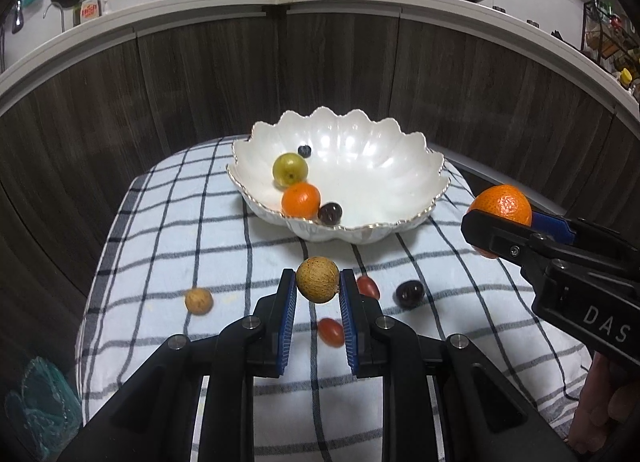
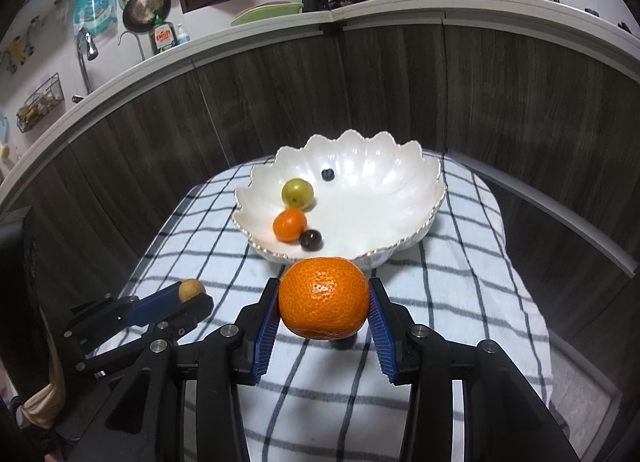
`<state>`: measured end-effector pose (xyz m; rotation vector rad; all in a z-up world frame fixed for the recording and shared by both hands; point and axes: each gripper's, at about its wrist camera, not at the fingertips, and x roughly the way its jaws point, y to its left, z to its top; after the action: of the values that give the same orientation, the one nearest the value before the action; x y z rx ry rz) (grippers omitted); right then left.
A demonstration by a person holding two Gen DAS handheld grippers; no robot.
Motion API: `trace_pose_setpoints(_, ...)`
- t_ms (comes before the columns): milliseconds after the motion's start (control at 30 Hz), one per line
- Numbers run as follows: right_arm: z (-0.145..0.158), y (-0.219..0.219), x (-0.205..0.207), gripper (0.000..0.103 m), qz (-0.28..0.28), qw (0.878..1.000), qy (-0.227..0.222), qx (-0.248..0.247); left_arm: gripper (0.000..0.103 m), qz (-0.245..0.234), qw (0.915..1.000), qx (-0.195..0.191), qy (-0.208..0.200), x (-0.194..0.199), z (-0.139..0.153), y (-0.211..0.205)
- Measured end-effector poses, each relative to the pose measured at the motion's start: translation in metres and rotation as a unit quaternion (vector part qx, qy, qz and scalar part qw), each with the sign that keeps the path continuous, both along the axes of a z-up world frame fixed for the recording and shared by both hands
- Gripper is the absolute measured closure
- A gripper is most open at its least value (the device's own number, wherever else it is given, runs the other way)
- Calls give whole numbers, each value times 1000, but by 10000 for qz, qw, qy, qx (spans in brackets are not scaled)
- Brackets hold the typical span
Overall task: Organize fruits
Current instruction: 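Carry the tan fruit with the left tool while the right tool carries the orange over the bowl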
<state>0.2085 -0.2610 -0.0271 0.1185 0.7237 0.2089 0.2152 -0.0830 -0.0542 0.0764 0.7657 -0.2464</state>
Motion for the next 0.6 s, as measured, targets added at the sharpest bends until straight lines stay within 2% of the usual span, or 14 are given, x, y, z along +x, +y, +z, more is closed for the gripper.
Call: trace_pose_setpoints(600, 25, -2, 28, 59, -109, 9994, -295, -118, 81, 70, 9998, -31, -160, 40, 23, 1)
